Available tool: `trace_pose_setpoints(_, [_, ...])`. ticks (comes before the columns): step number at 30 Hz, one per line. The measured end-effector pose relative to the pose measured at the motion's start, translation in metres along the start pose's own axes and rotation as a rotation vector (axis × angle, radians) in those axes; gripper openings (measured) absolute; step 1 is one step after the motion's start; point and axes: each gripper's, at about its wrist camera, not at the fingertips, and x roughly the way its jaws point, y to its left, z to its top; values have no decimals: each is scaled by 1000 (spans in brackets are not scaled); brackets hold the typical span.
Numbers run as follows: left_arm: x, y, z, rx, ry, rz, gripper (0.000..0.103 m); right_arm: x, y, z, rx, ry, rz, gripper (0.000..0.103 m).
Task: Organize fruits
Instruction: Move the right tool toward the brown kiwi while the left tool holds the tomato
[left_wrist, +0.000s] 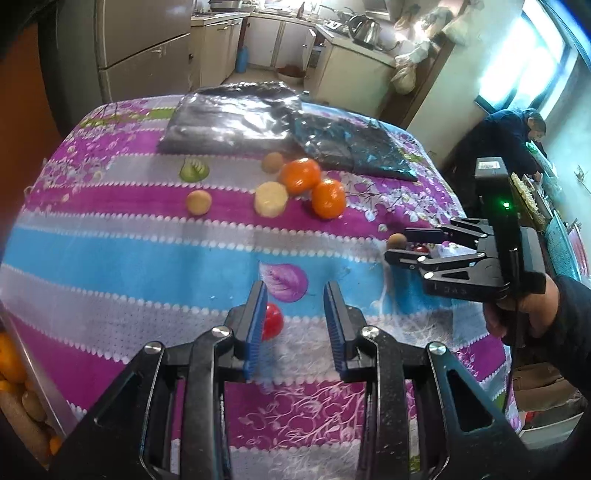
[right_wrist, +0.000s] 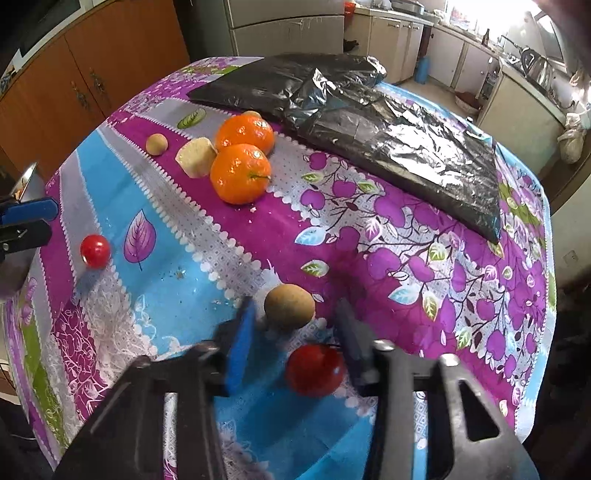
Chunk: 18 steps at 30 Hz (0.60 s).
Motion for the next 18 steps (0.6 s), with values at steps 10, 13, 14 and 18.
trace_pose_setpoints(10, [28, 5, -16, 0, 65, 1, 47, -43, 0, 0, 110, -104, 63, 24])
trace_pose_setpoints(13, [35, 7, -20, 1, 76, 11, 47, -55, 6, -4, 138, -130, 88, 24])
trace_pose_setpoints(14, [37, 7, -20, 2, 79, 12, 47, -57, 7, -6, 151, -135, 100, 22])
trace_pose_setpoints(18, [41, 5, -23, 15, 82, 16, 47, -65, 10, -14, 187, -152, 124, 19])
